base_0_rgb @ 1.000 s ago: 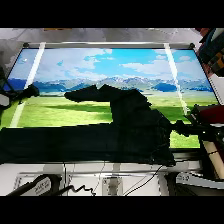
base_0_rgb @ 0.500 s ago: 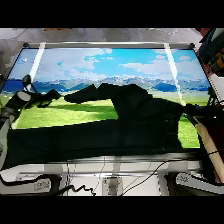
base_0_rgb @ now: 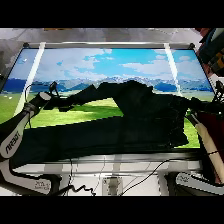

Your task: Fold the clothes and pants, and hang the long-sleeved shirts on hangers.

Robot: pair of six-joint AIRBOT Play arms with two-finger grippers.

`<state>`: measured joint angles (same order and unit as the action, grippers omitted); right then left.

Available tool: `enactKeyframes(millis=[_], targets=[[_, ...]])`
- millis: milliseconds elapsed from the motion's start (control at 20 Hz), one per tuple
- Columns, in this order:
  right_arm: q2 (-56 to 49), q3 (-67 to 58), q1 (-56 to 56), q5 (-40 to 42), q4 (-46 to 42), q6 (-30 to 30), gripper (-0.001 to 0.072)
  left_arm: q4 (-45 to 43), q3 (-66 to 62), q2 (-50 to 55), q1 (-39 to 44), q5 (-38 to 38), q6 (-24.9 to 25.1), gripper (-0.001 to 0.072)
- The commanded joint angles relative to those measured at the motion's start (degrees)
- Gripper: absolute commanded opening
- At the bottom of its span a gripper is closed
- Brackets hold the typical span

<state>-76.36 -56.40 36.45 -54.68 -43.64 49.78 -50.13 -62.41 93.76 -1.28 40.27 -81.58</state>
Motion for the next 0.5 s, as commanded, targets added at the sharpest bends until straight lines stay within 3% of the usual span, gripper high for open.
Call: enactKeyframes(millis=[0,100,150,200,300,450], targets=[[0.0,-0.1,-0.1,0.1,-0.1,0.2,0.0032,3.0,0.0,1.6,1.4,-9.0,0.2,0.0585],[0.0,-0.1,-0.1,0.1,-0.1,0.2,0.0032,3.5,0.0,1.6,1.3,-16.4,0.2,0.0522],[0.0,-0.1,-0.1,0.1,-0.1,0.2,0.0032,3.5,0.0,1.6,1.3,-19.1,0.2,0.0441],[0.0,-0.1,-0.1,0.1,-0.1,0.2,0.0032,3.5,0.0,1.6,1.3,-21.4,0.2,0.0343],[0.0,-0.1,-0.1,0.1,-0.2,0.2,0.0033,3.5,0.0,1.6,1.3,-25.2,0.2,0.0063],[0.0,-0.1,-0.1,0.1,-0.2,0.2,0.0032,3.5,-0.5,1.5,1.3,-30.2,0.2,0.0043]])
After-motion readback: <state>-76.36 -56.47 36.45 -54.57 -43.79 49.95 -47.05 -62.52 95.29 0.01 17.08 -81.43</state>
